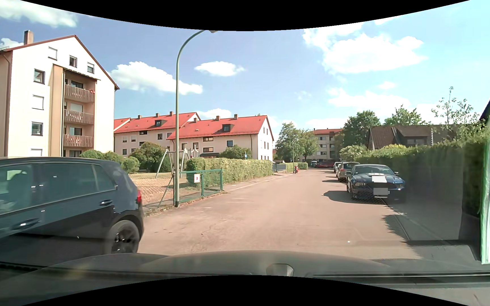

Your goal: Follow the waypoints while adhering to traffic rules and regulations

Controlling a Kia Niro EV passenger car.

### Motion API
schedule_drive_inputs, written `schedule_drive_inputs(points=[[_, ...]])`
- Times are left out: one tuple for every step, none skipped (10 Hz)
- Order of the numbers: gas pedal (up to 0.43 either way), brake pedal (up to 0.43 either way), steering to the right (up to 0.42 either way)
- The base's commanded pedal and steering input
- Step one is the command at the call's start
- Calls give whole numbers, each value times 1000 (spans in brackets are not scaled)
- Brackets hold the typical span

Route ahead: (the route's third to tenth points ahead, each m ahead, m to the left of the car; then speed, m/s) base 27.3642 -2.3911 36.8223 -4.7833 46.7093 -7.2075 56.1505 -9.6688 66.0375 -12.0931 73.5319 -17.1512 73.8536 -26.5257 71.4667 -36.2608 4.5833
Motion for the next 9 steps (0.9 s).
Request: schedule_drive_inputs(points=[[98,6,95],[98,6,78],[98,6,65],[87,6,51],[79,6,39],[79,6,33],[79,6,30],[79,6,29],[79,6,27]])
